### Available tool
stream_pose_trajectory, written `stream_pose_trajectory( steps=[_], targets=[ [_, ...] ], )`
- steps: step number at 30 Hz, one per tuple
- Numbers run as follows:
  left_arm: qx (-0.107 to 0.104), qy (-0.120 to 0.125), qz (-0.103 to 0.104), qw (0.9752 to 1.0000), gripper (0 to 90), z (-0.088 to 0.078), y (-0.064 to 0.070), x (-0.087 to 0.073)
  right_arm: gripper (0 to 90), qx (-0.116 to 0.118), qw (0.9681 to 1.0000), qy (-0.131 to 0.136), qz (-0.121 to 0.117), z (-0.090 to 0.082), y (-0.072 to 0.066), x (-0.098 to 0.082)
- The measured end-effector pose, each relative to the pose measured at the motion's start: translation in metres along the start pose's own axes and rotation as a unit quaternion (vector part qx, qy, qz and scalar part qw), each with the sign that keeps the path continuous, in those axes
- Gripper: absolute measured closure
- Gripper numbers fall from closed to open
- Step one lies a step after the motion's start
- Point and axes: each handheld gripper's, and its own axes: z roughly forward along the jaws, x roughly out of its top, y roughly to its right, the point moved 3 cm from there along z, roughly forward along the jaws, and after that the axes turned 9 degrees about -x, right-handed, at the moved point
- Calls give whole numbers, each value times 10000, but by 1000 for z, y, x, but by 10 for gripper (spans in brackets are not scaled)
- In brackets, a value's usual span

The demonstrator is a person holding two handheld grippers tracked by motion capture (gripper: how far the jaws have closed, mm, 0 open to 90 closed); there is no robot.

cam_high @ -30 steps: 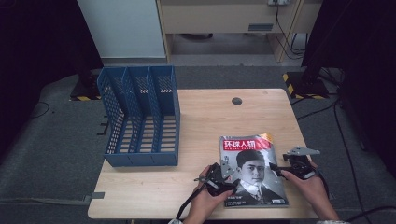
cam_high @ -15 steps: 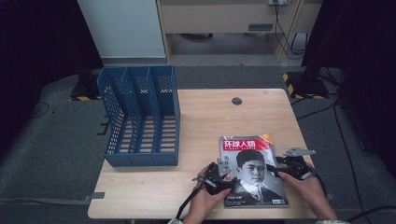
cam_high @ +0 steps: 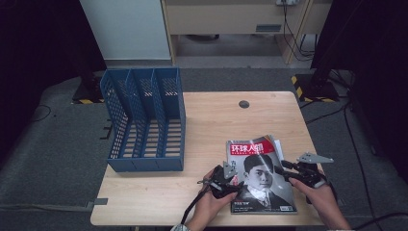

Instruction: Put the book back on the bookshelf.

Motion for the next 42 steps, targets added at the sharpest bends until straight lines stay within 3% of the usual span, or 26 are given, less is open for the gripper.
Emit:
stream_pose_trajectory(
  steps=[3,4,9,12,16,20,25,33,34,36,37,42],
  targets=[
    [-6,-4,10,10000,306,0,0,0,538,16,9999,-121,36,2,0,-3],
    [-12,-7,18,10000,305,0,-1,0,538,22,9995,-313,73,4,2,-7],
    [-39,-5,31,10000,308,2,-2,2,543,107,9991,-379,124,1,2,-10],
    [-44,-13,52,10000,308,2,-2,3,541,152,9979,-617,123,-3,1,-17],
    [-19,-17,72,10000,312,2,-2,2,528,253,9979,-589,84,5,-4,-13],
    [5,-9,55,10000,314,2,-1,2,515,329,9977,-562,-194,14,-12,-7],
    [91,17,17,10000,318,3,2,2,486,236,9977,-577,-285,18,-16,-6],
    [83,12,21,10000,316,2,7,1,630,-57,9970,-596,-483,22,-16,-5],
    [56,13,-6,10000,315,2,6,1,703,-89,9973,-574,-458,22,-16,-4],
    [53,12,-1,10000,314,2,6,1,748,-70,9974,-555,-445,21,-15,-3],
    [42,4,-5,10000,293,3,6,1,816,-10,9984,-435,-368,18,-15,0],
    [-95,-70,4,9999,185,4,9,1,875,53,9989,-121,-460,13,-20,6]
  ],
)
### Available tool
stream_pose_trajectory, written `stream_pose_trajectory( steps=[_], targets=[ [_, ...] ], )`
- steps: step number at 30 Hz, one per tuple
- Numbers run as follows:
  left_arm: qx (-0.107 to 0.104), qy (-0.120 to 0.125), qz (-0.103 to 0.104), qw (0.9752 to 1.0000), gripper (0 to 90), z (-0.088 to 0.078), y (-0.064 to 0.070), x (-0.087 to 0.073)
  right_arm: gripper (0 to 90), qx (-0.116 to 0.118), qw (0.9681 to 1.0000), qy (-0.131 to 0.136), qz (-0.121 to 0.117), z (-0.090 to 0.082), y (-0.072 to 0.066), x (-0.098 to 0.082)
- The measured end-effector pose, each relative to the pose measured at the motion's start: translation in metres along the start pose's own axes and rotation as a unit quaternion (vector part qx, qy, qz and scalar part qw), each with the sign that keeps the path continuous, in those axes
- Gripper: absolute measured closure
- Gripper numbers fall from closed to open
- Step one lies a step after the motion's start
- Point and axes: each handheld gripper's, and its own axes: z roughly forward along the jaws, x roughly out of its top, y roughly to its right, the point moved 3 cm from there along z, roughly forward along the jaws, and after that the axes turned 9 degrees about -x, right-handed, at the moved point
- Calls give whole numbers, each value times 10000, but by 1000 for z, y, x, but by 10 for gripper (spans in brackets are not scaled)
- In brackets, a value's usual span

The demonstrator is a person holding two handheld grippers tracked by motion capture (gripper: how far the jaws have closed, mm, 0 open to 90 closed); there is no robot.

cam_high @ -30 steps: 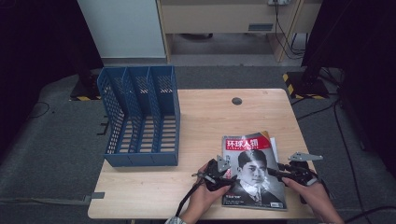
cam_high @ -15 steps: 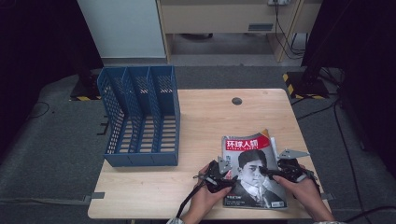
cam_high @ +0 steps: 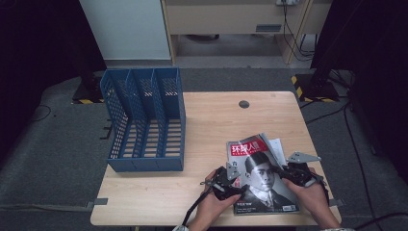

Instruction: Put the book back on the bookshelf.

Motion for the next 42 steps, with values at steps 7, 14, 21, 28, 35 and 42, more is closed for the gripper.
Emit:
stream_pose_trajectory(
  steps=[7,14,21,28,35,42],
  targets=[
    [13,131,-250,9996,124,-3,-5,-1,878,200,9987,422,-180,-12,-6,9],
    [-248,254,-538,9979,96,-5,-12,-2,878,579,9940,930,-5,-29,-8,15],
    [-367,194,-330,9986,134,-3,-8,0,876,651,9944,818,117,-21,-9,10],
    [-117,204,-188,9995,361,-6,-8,-2,826,378,9990,215,-40,-2,-9,-1],
    [-166,193,-101,9996,447,-6,-6,-2,529,-159,9988,-389,-256,7,-3,-8],
    [-160,188,-86,9997,453,-6,-5,-2,252,-701,9961,-530,-71,-5,18,-11]
  ],
)
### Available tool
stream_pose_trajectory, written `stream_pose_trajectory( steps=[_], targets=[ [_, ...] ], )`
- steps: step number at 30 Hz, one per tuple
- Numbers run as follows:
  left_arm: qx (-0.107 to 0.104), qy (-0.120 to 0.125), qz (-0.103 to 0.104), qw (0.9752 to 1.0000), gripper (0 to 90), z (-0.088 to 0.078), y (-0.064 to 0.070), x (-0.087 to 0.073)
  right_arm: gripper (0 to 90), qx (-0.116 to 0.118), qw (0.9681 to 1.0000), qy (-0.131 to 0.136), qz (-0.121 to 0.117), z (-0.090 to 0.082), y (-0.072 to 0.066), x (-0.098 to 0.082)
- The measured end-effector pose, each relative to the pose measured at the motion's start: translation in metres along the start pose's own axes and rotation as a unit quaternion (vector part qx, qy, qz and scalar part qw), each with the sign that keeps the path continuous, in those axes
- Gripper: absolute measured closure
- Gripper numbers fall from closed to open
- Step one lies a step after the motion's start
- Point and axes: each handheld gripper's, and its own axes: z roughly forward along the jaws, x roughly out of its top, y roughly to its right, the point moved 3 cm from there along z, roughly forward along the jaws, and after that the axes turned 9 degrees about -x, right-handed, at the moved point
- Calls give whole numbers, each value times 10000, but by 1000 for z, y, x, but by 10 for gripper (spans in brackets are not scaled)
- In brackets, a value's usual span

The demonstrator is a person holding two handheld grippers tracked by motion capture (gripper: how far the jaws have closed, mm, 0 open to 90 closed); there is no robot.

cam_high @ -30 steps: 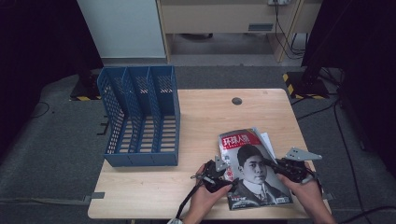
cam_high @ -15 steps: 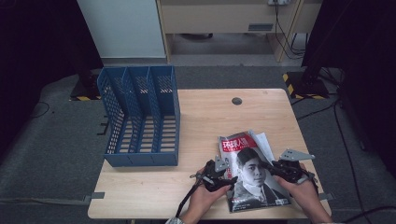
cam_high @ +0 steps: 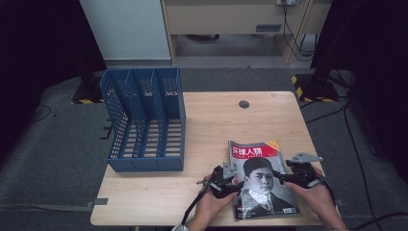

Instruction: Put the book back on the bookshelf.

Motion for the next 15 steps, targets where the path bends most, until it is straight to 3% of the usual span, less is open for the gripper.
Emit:
stream_pose_trajectory(
  steps=[4,8,10,15],
  targets=[
    [-3,-2,5,10000,453,0,0,0,196,134,9995,-251,164,0,2,-8],
    [-11,-1,2,10000,457,0,0,0,170,345,9981,-496,81,5,-7,-10],
    [-22,-1,5,10000,459,-1,-1,0,157,323,9979,-566,-57,7,-10,-10],
    [-42,-1,2,10000,471,-1,-2,0,209,218,9984,-521,-57,6,-13,-10]
  ],
)
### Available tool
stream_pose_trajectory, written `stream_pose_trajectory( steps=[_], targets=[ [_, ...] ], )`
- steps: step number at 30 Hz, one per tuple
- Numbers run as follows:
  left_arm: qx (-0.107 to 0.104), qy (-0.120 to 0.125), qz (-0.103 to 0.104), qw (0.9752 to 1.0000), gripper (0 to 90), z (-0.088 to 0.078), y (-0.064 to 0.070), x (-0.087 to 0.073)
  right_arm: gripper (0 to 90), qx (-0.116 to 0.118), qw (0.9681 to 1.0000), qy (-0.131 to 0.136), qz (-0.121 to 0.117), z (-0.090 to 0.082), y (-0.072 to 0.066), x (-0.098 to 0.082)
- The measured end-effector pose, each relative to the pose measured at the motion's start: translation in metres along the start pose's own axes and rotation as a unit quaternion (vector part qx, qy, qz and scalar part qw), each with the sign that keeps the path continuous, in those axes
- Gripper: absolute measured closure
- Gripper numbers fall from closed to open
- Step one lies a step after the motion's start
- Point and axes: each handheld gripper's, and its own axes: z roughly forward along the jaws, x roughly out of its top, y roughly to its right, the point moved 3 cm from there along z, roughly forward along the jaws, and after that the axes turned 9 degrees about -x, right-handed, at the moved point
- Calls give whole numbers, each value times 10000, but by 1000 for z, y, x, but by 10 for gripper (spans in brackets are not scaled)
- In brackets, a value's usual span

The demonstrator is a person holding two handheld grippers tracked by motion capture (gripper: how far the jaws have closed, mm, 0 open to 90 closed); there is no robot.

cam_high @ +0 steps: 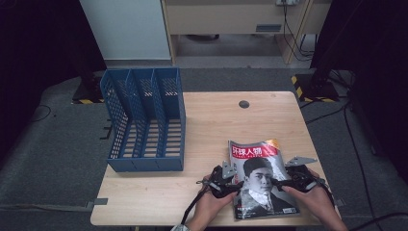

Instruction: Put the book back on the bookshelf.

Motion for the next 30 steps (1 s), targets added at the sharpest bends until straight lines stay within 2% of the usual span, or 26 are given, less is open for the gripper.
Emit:
stream_pose_trajectory(
  steps=[3,8,11,15,19,24,27,30],
  targets=[
    [-13,2,-22,10000,483,-1,-2,0,293,-116,9997,99,-190,-3,-2,1],
    [32,17,-75,10000,493,-3,-6,0,349,-132,9992,207,-314,-2,-5,2],
    [43,14,-108,9999,500,-4,-9,-1,369,14,9995,205,-259,-2,-8,2],
    [-4,18,-158,9999,508,-6,-11,-1,415,103,9988,263,-392,-2,-12,3],
    [-94,-34,-199,9998,515,-8,-13,0,423,166,9983,307,-471,-1,-16,3],
    [-149,-45,-186,9997,556,-9,-14,2,417,212,9984,318,-406,0,-16,3],
    [-182,-54,-135,9997,587,-11,-13,5,369,325,9992,215,-101,2,-12,4],
    [-219,-48,-163,9996,606,-12,-14,6,319,259,9994,233,-38,4,-10,5]
  ],
)
